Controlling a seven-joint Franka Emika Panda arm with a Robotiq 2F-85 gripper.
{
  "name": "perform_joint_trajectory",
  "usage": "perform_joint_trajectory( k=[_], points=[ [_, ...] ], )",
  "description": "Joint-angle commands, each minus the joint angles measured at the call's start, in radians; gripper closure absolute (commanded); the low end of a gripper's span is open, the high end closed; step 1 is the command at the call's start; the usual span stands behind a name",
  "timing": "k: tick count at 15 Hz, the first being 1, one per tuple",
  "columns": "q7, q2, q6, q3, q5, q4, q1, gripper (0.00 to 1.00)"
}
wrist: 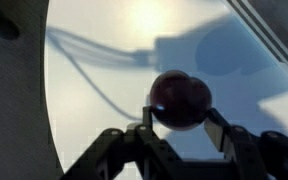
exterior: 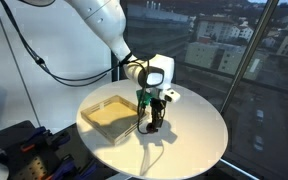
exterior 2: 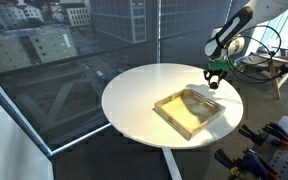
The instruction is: Remove the plum from the wooden tray and place it on the table
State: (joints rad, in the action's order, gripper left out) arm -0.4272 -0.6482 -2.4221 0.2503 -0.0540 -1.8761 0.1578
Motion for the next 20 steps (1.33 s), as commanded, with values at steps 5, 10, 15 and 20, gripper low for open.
perform_joint_trajectory(
  k=[5,10,15,20],
  points=[
    [0.006,-0.038,-0.04,-0.003,-0.029,0.026,0.008,0.69],
    [0.01,-0.057,-0.05,-0.002,-0.036,0.031,0.011,0.69],
    [0.014,-0.072,-0.05,0.0,-0.041,0.042,0.017,0.69],
    [0.013,-0.093,-0.046,0.003,-0.039,0.062,0.023,0.69]
  ],
)
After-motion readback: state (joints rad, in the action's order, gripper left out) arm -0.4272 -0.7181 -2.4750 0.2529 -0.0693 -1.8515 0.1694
